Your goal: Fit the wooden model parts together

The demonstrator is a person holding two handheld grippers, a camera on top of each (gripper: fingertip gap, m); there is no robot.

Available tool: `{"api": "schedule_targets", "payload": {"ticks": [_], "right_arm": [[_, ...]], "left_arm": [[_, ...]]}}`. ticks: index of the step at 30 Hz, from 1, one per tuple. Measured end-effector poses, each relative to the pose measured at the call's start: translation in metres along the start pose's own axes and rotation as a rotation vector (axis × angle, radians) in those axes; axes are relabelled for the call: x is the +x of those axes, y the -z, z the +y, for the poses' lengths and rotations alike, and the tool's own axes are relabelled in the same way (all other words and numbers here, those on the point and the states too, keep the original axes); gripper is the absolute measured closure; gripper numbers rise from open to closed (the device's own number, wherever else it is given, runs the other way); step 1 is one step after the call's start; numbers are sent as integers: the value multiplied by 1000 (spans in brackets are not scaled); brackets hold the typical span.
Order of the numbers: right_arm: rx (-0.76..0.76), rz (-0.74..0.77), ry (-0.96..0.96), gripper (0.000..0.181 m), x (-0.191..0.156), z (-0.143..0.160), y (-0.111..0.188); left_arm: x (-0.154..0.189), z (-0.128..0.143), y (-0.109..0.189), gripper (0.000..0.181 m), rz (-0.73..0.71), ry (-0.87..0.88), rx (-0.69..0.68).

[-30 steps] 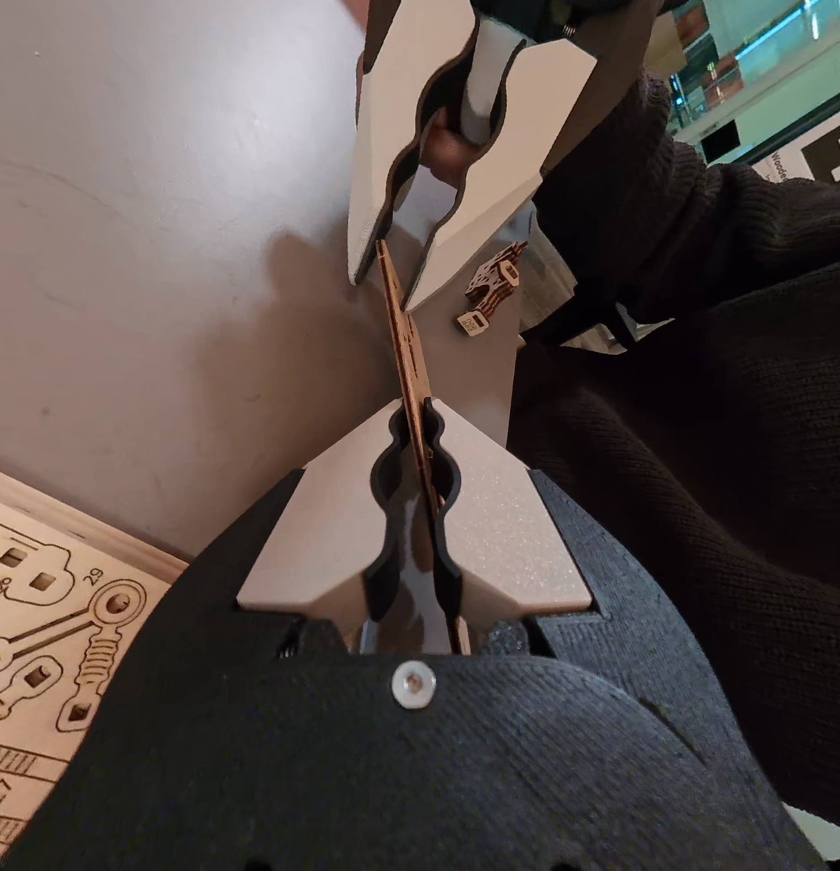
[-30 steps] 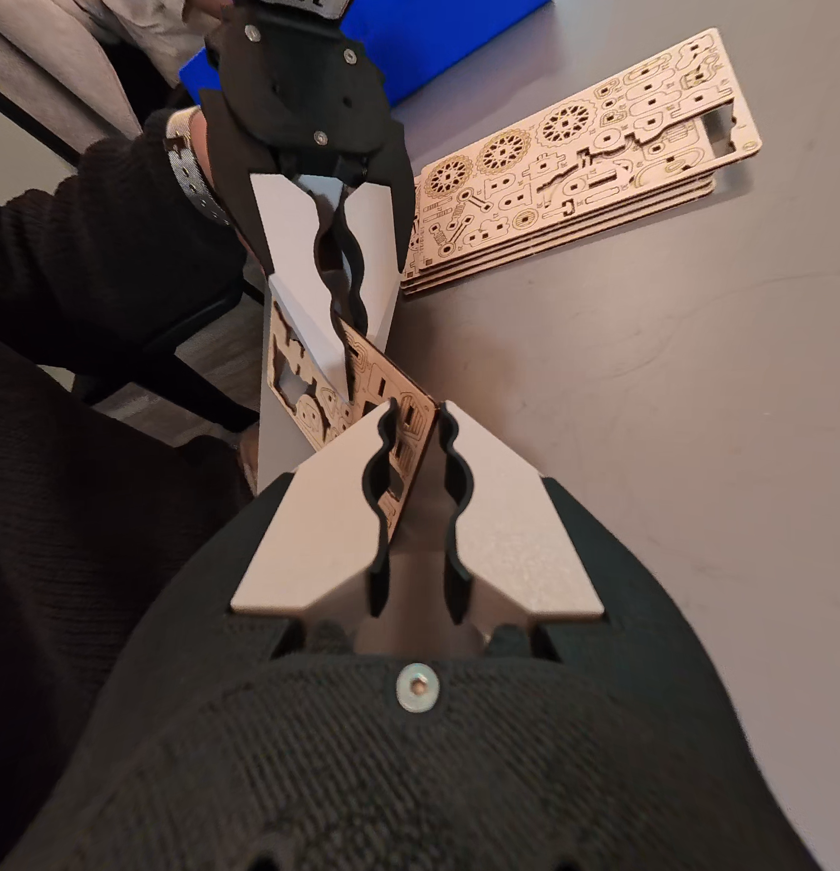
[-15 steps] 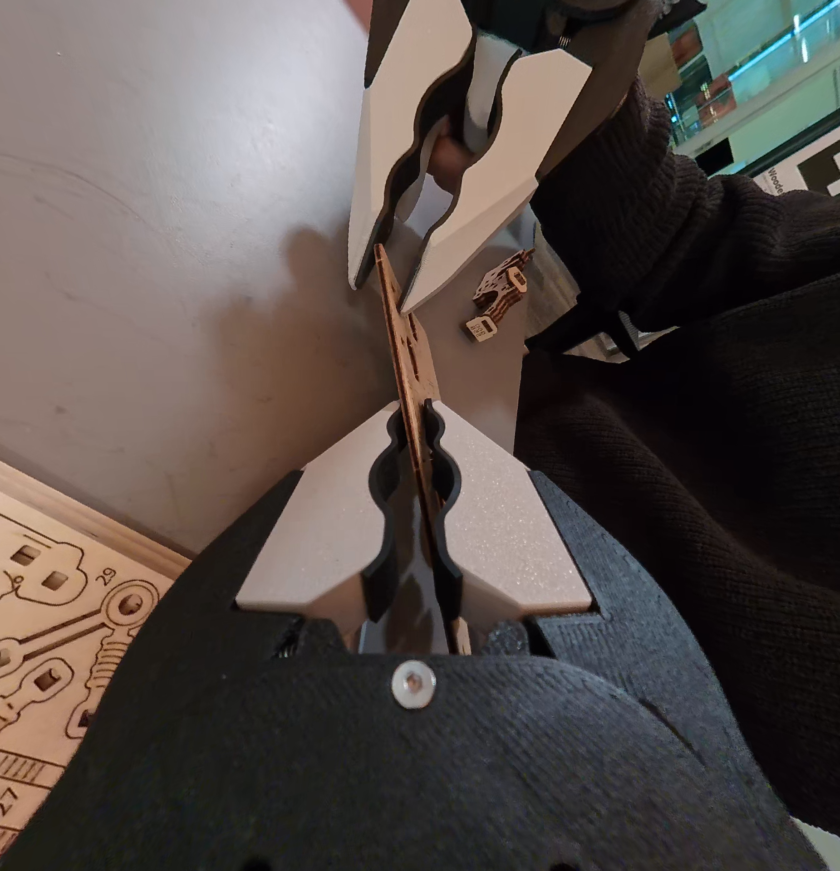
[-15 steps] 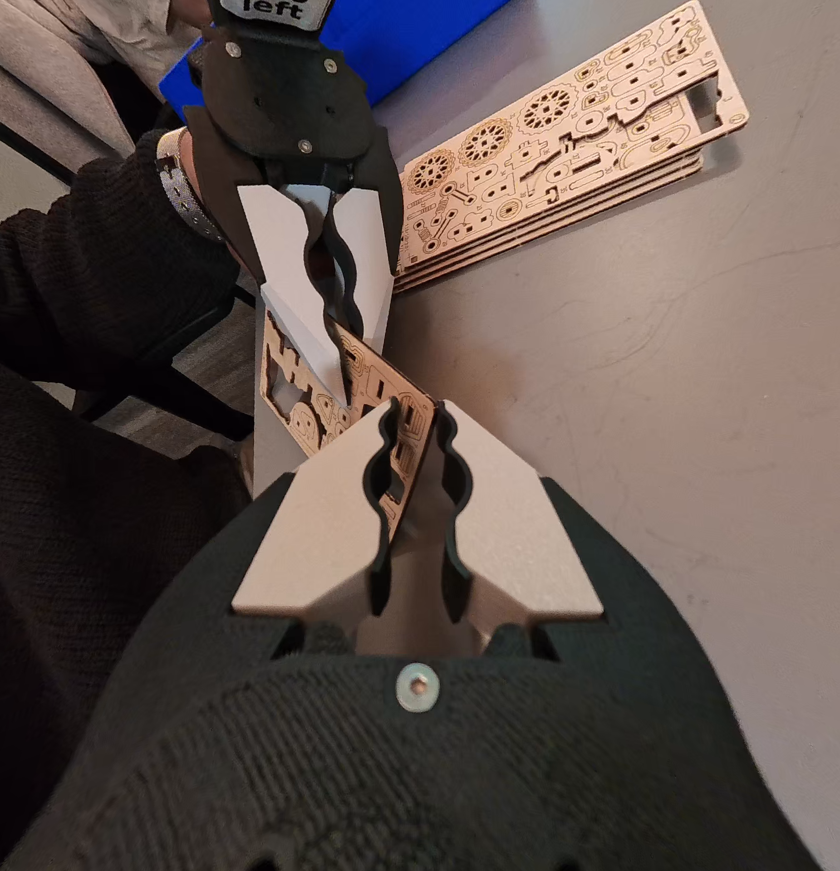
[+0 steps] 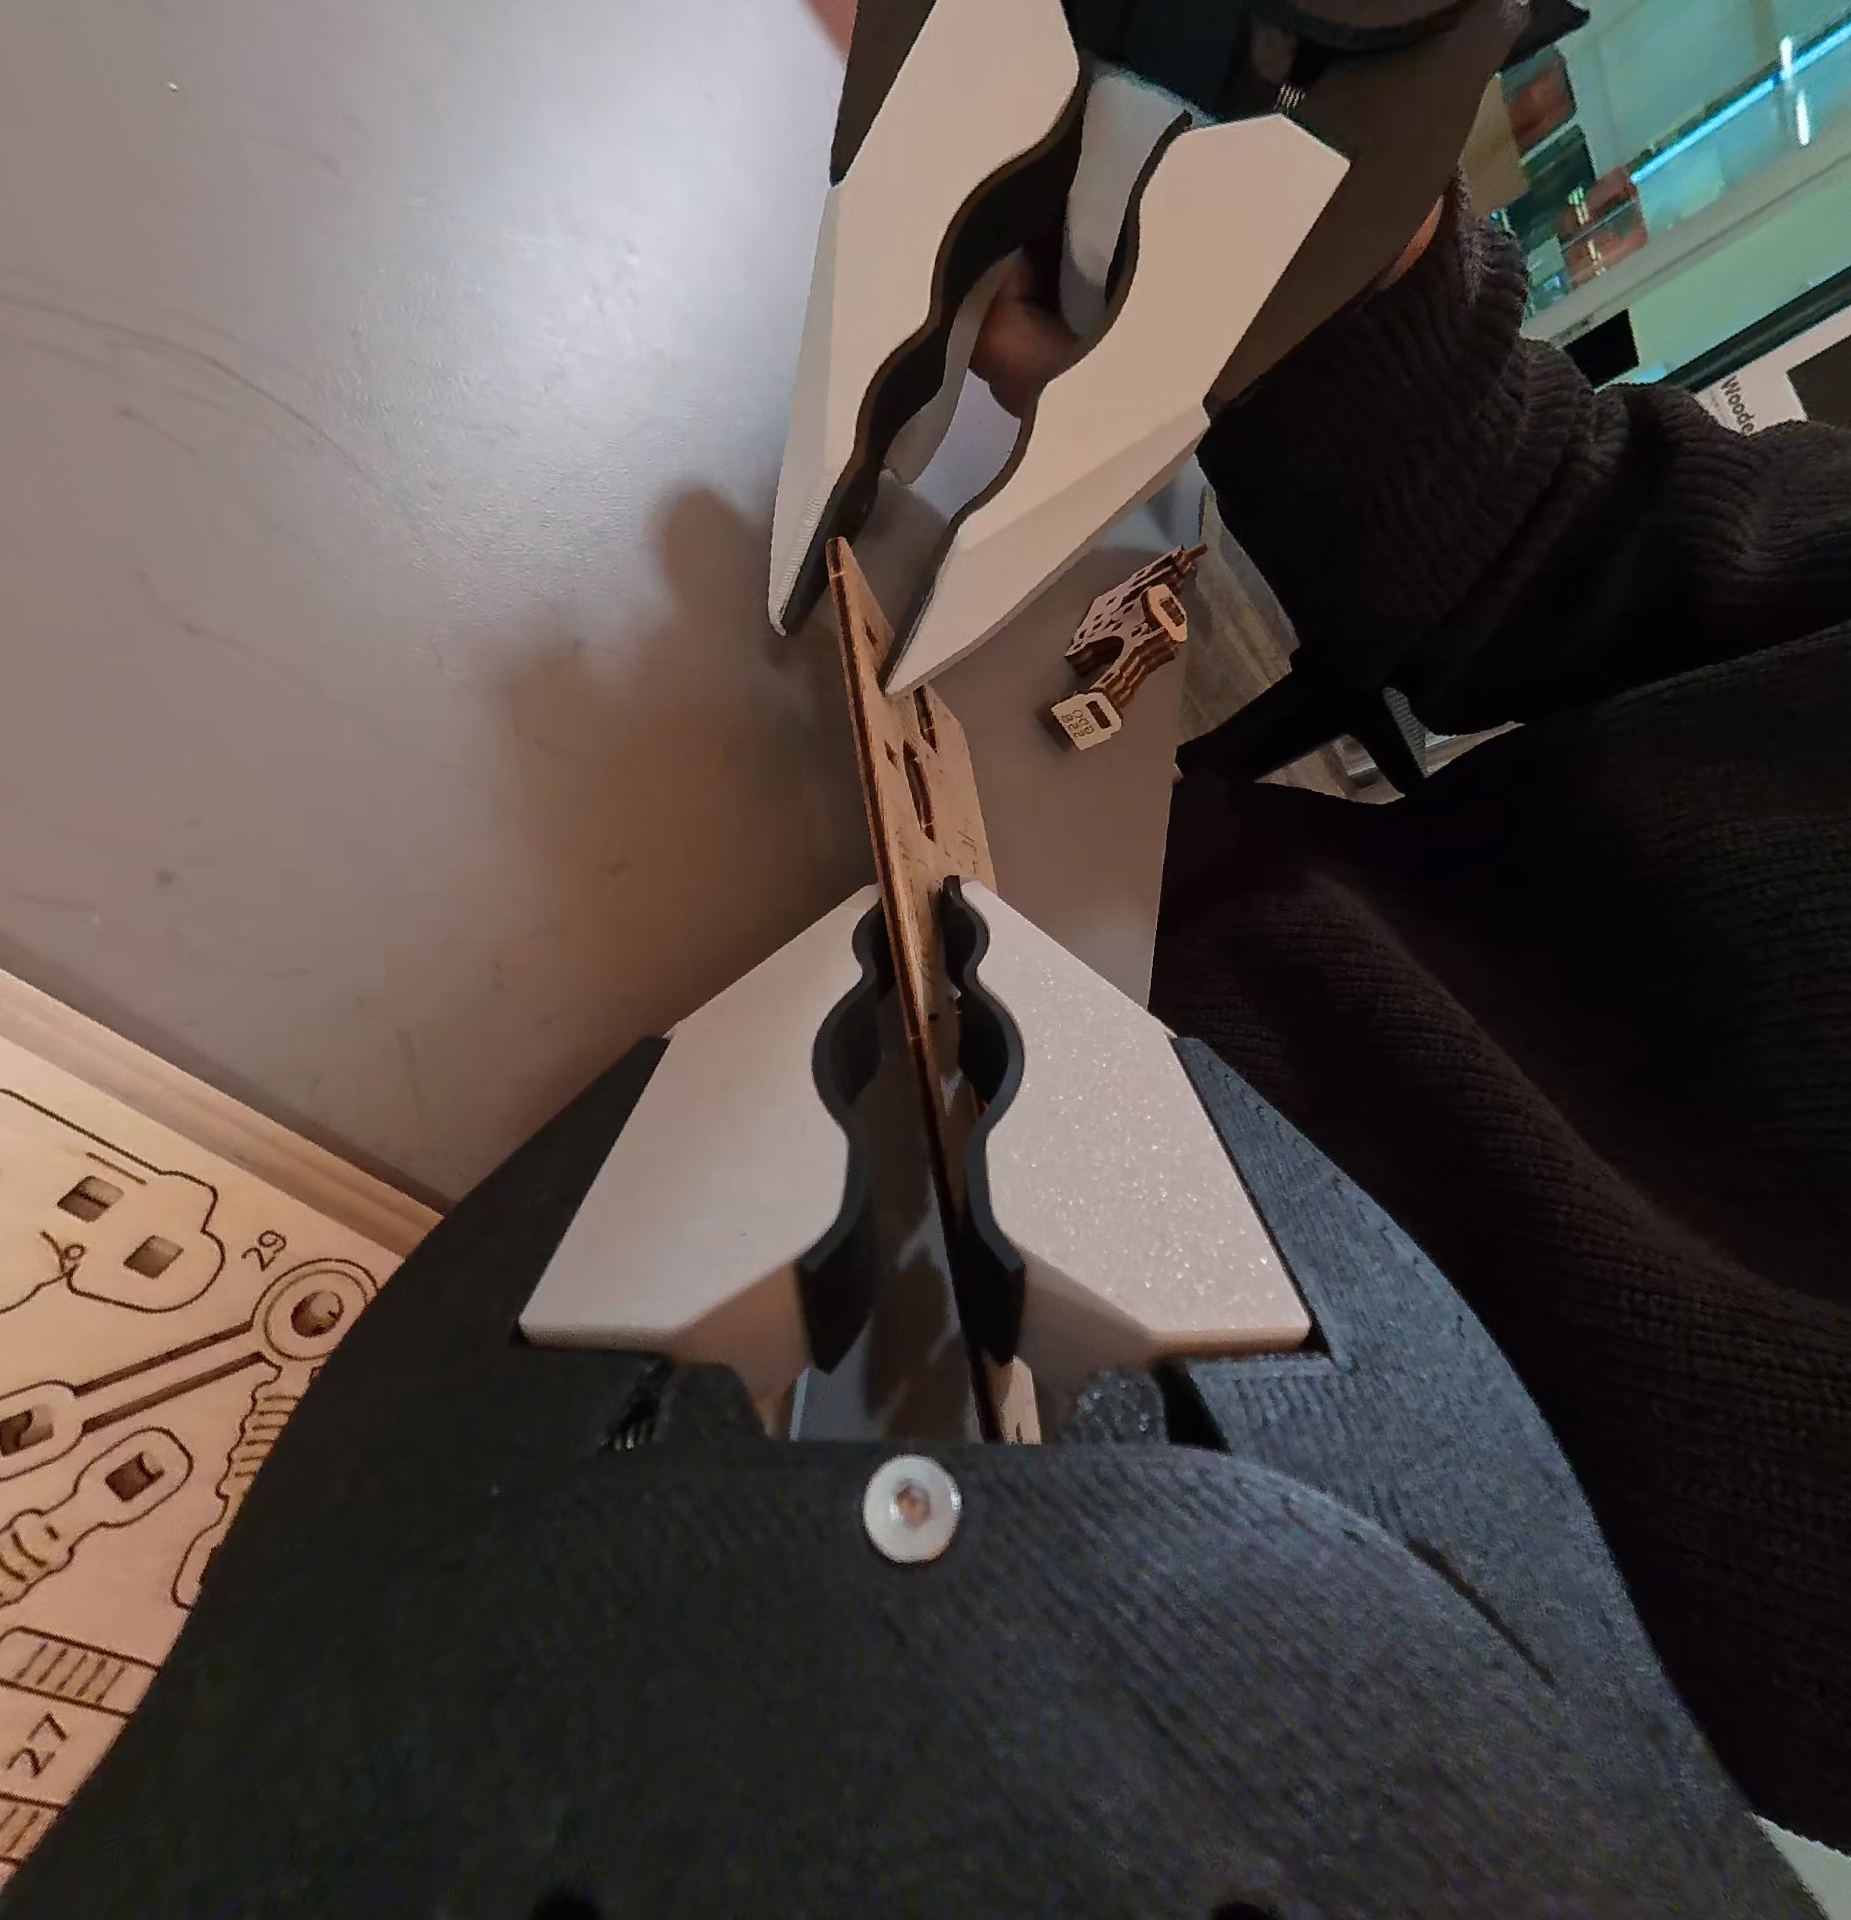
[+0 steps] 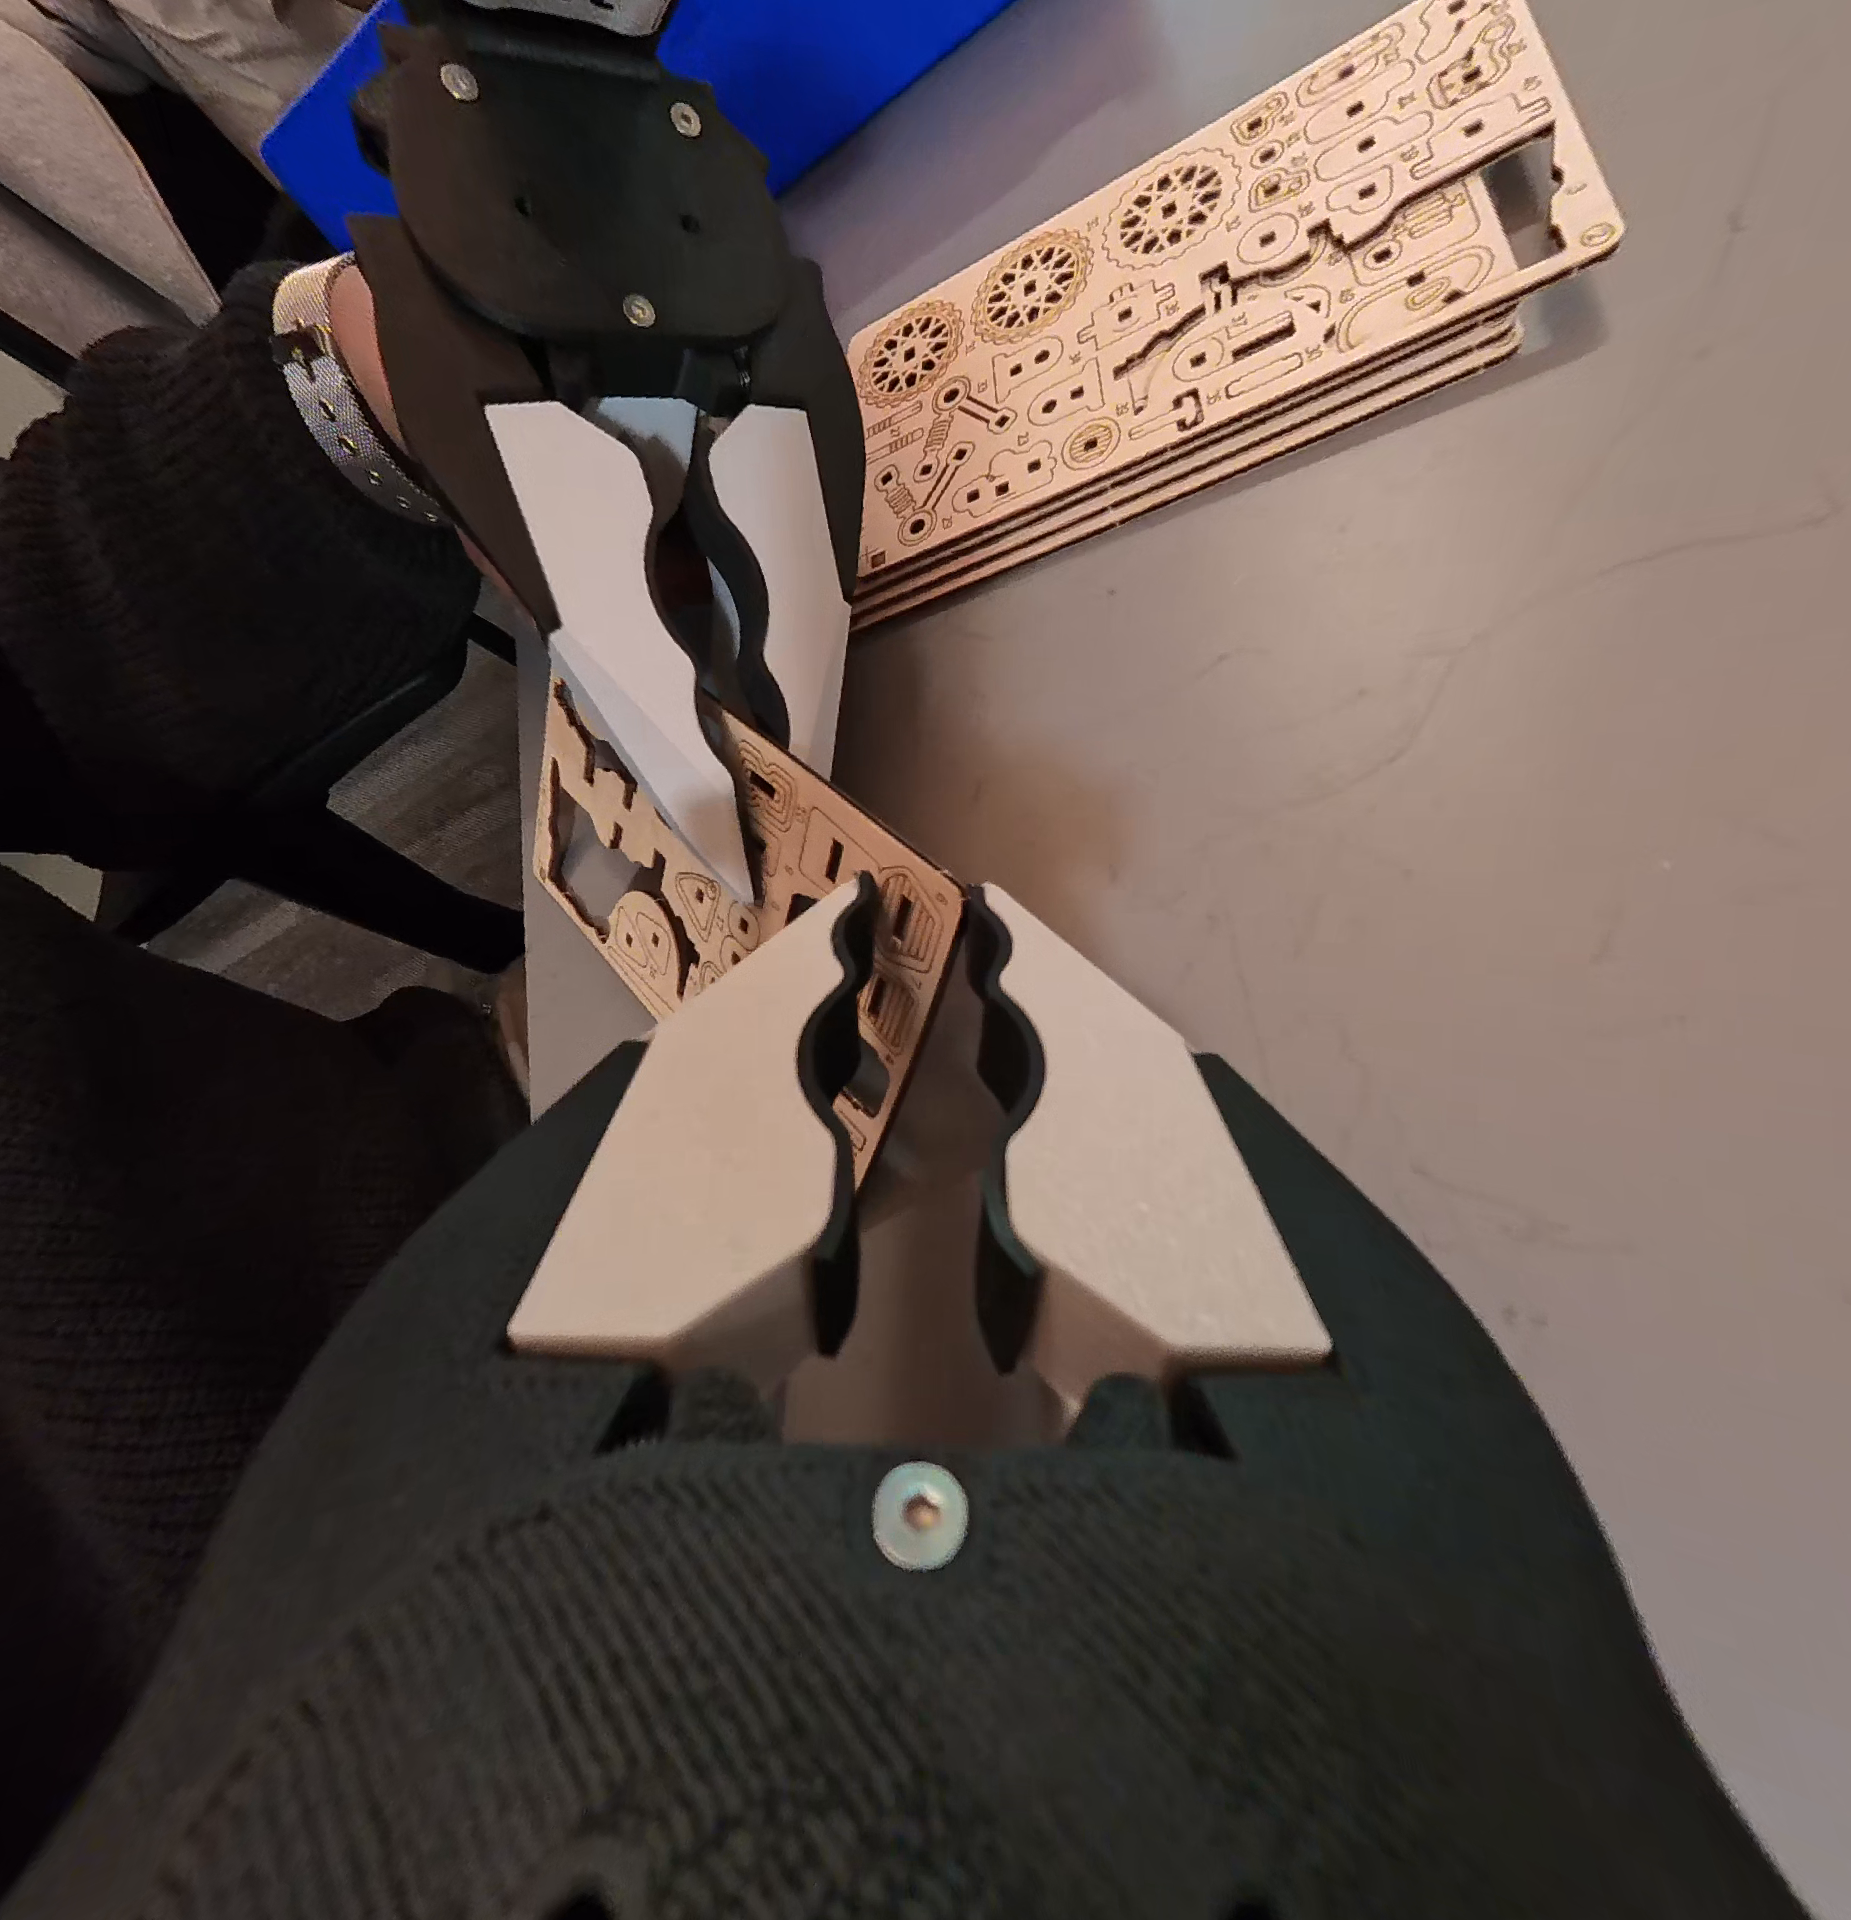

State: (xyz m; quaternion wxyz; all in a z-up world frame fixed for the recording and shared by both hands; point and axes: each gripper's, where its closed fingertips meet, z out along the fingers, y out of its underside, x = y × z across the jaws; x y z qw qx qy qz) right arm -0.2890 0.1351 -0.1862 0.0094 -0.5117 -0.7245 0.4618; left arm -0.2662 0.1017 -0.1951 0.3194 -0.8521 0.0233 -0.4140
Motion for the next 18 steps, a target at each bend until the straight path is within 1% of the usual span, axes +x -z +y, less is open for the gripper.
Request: {"api": "schedule_targets", "payload": {"ticks": [4, 6, 7, 9, 11, 14, 18], "right_arm": [[-11, 26, 25, 163, 0, 0, 0], [-16, 68, 63, 161, 3, -2, 1], [-20, 99, 98, 159, 5, -3, 2], [-40, 175, 174, 148, 9, -7, 7], [-50, 250, 256, 145, 11, -13, 12], [-85, 290, 389, 144, 2, -16, 10], [-238, 304, 597, 149, -3, -16, 0]], "left_arm": [[0, 0, 0, 176, 2, 4, -3], [-2, -1, 0, 175, -7, 10, -3], [-2, -2, 0, 175, -10, 16, 2], [-1, -5, 1, 176, -5, 15, 12], [0, -6, 2, 177, -15, 12, 16], [1, -7, 2, 177, -17, 14, 19], [1, -8, 1, 178, -23, 7, 13]]}}
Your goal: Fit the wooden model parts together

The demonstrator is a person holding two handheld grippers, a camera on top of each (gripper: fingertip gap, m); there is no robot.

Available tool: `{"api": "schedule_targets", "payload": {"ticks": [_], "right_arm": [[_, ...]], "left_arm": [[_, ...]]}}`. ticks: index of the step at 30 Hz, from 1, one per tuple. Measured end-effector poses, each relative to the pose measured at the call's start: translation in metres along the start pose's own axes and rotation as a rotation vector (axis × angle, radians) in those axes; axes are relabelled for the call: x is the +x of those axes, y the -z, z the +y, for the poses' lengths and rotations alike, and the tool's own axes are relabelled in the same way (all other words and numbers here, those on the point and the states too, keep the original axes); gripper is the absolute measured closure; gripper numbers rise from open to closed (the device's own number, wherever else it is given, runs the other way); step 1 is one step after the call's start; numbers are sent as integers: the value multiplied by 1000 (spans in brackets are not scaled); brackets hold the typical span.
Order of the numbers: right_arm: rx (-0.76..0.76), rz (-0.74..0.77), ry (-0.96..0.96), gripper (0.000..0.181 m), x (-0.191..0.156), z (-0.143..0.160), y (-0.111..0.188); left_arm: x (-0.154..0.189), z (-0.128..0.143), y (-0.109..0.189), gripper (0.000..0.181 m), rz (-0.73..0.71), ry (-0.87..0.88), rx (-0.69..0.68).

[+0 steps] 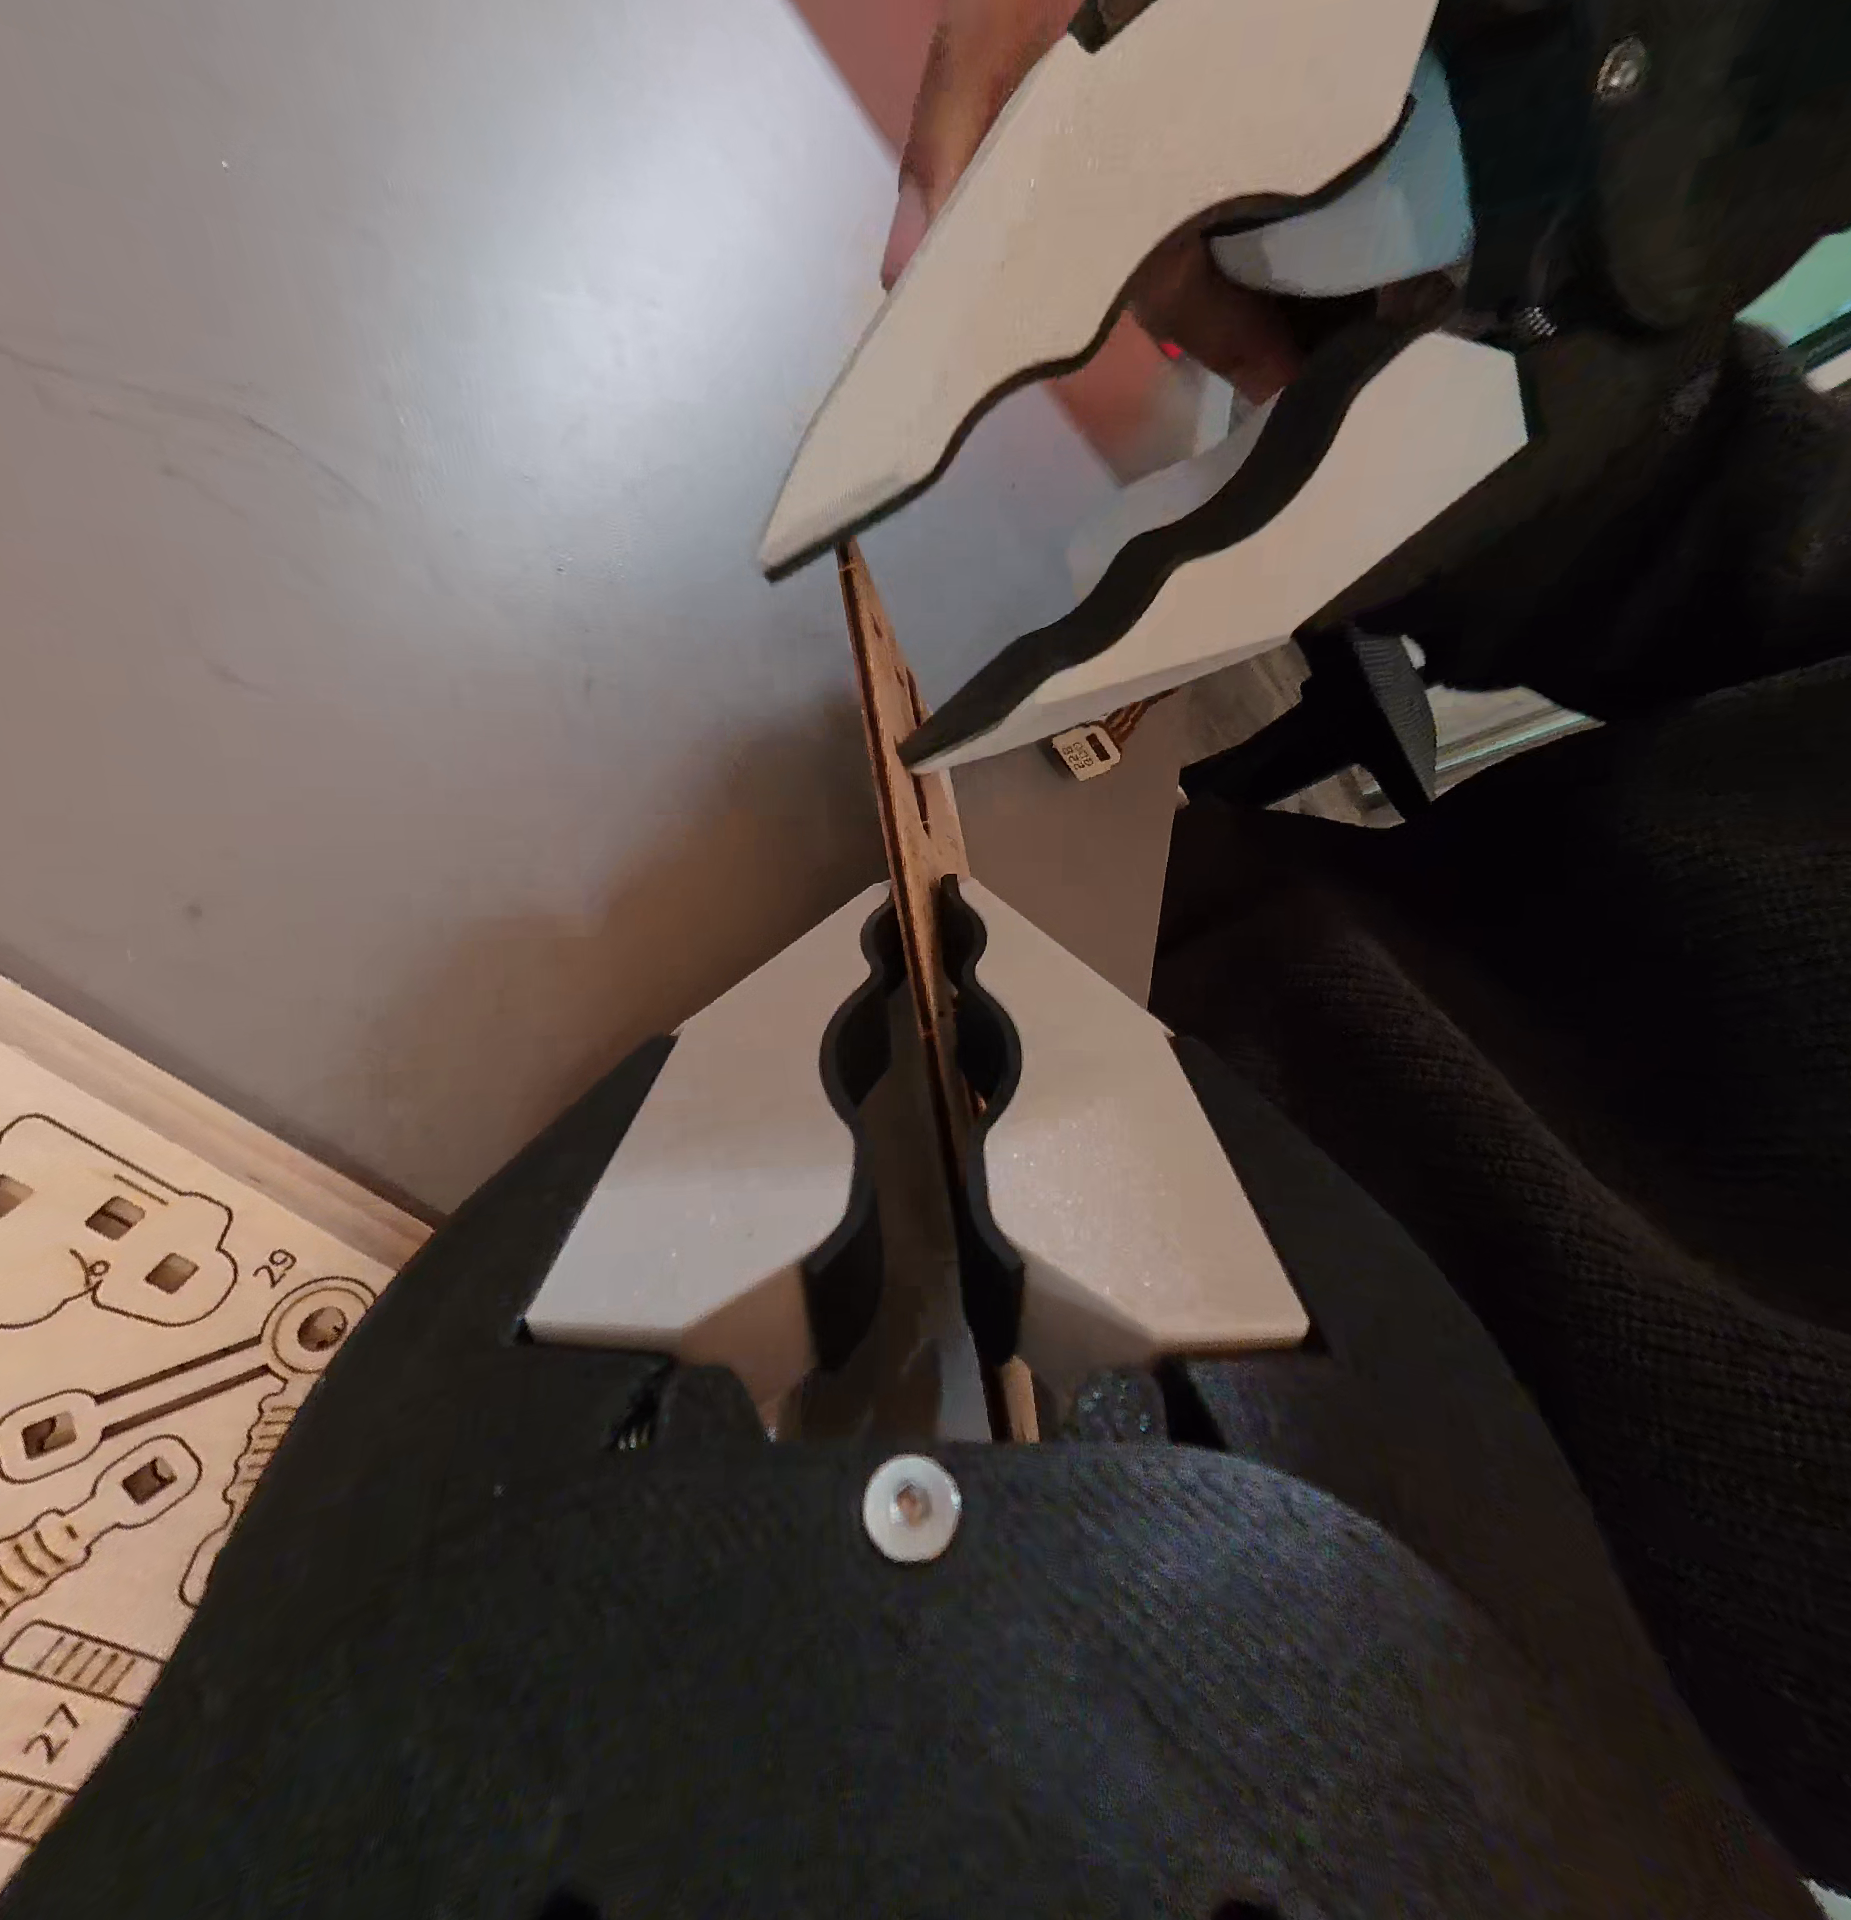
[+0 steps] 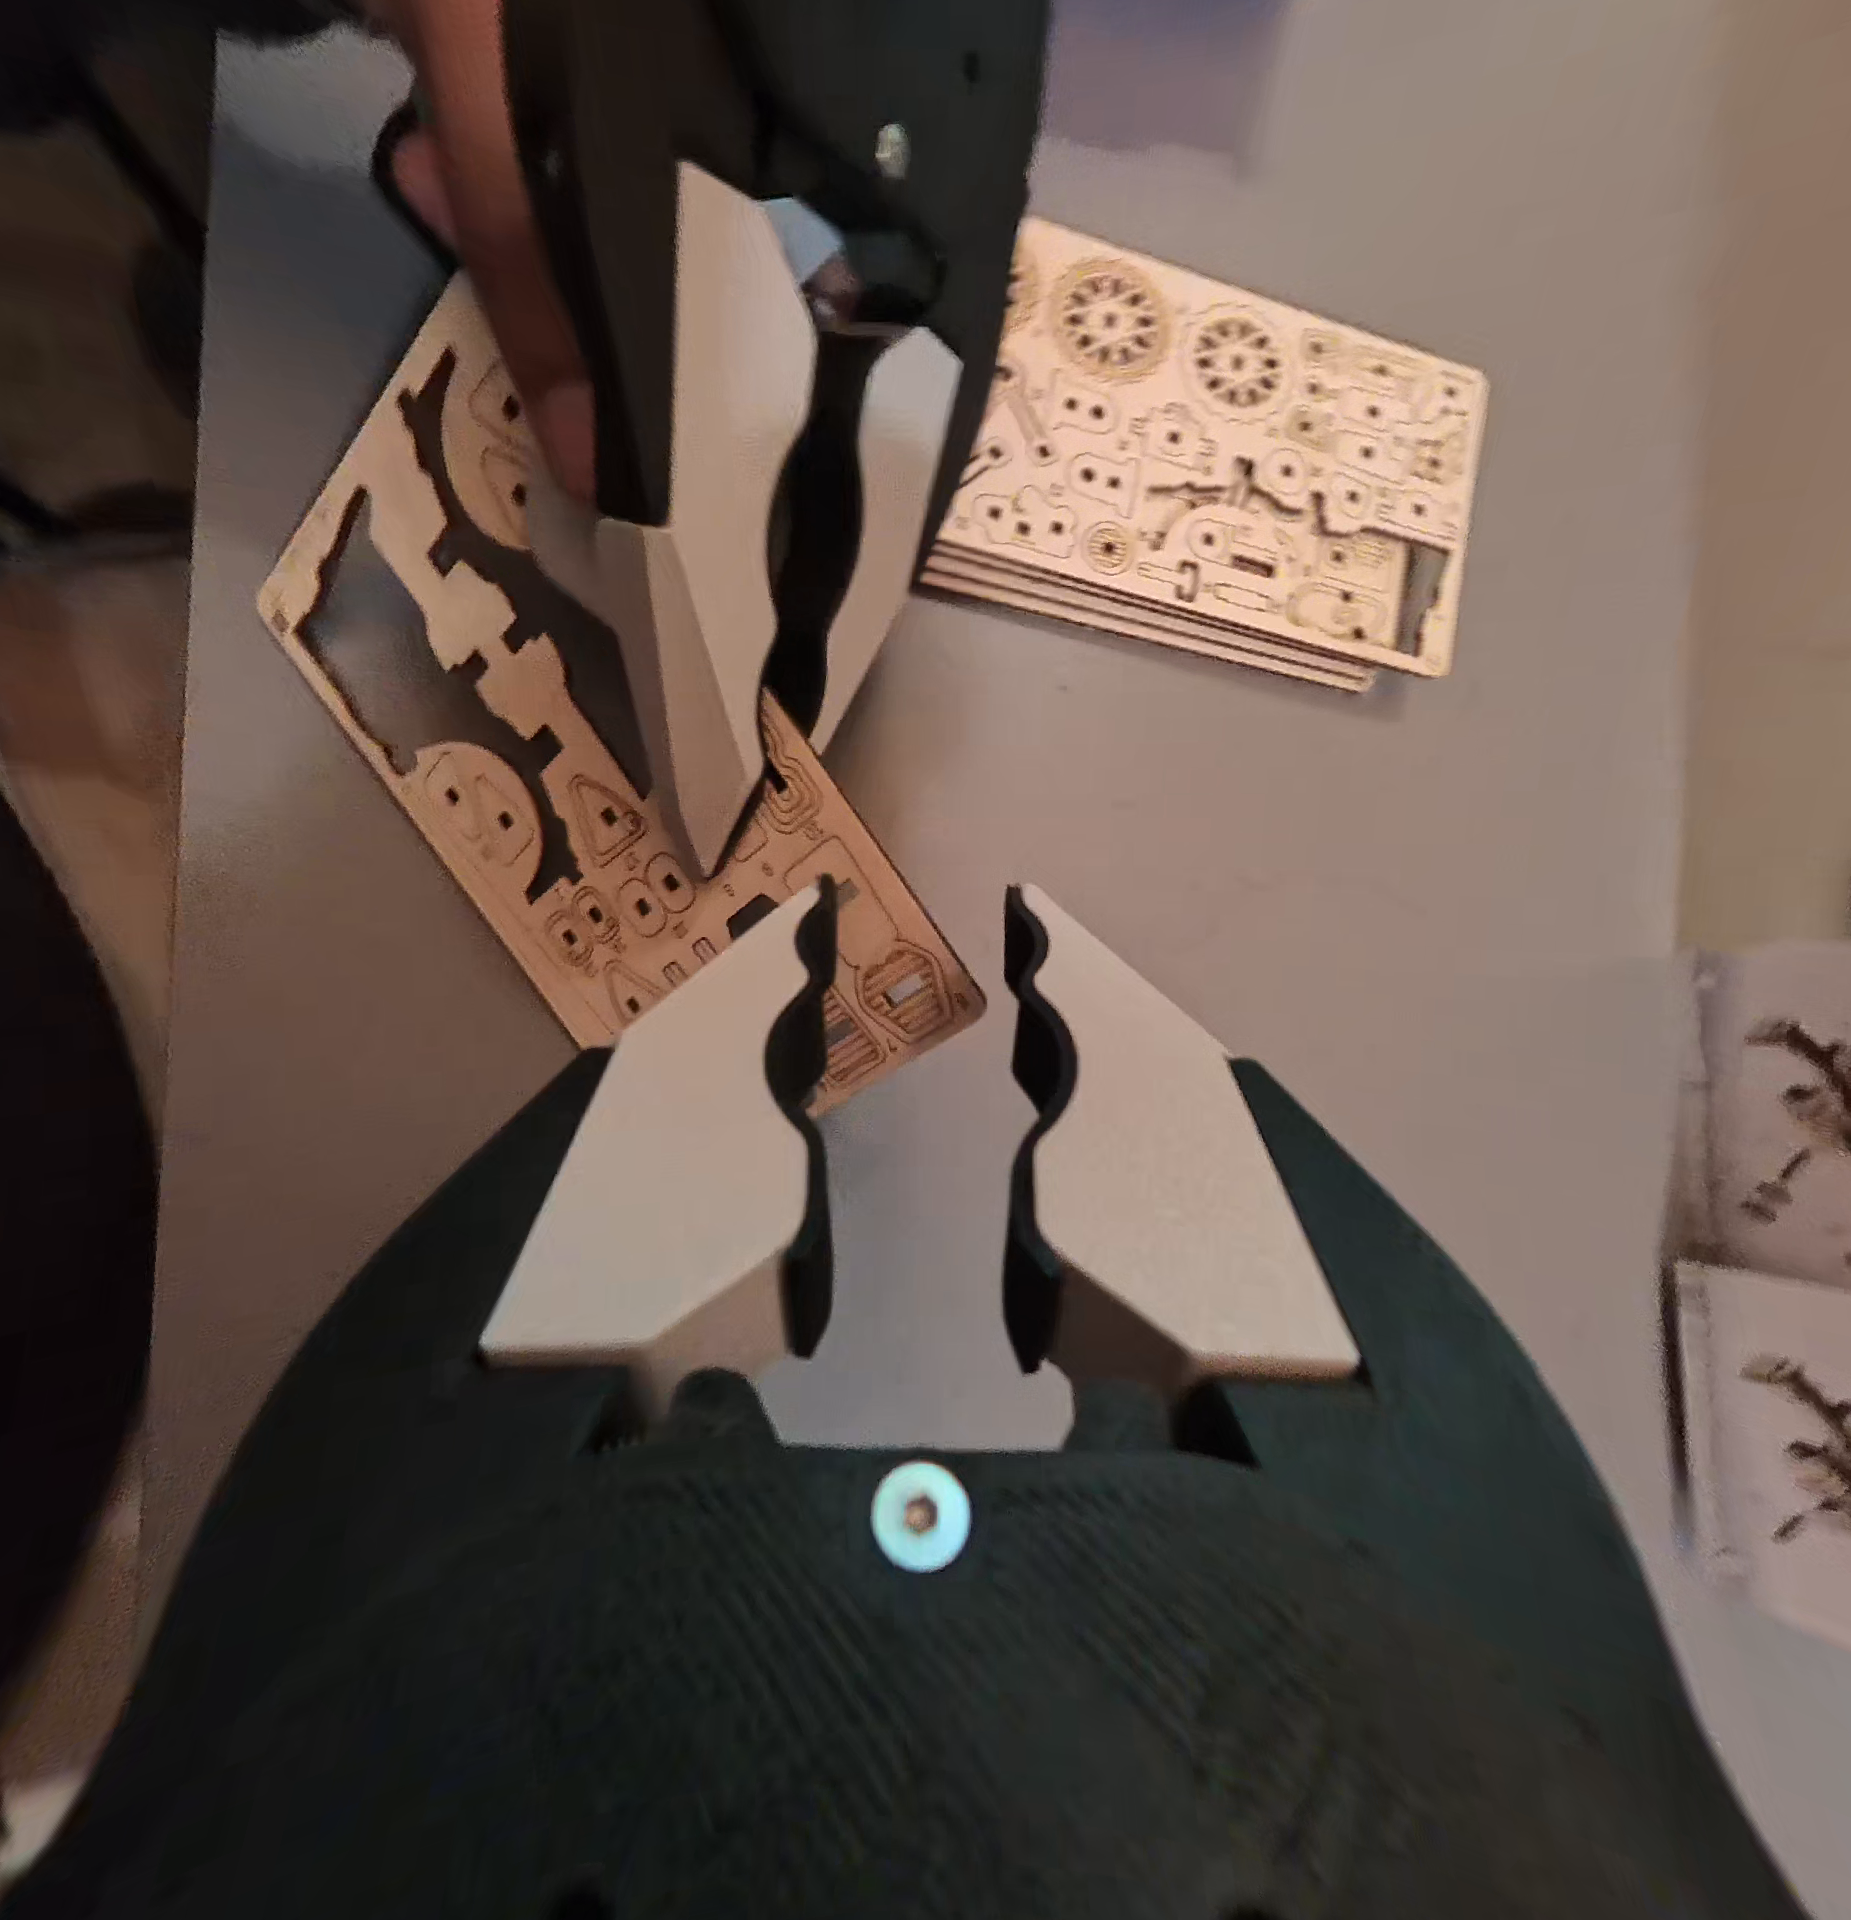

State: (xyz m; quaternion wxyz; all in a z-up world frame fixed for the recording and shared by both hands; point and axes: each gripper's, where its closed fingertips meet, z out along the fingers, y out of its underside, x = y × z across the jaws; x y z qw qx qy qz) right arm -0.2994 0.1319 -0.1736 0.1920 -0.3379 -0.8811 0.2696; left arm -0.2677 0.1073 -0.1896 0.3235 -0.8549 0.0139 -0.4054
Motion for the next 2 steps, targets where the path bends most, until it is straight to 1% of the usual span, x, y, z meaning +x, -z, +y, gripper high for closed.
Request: {"api": "schedule_targets", "payload": {"ticks": [2], "right_arm": [[-74, -48, 75, 154, -3, -1, -3]], "left_arm": [[-2, 1, 0, 177, -9, -4, -8]]}}
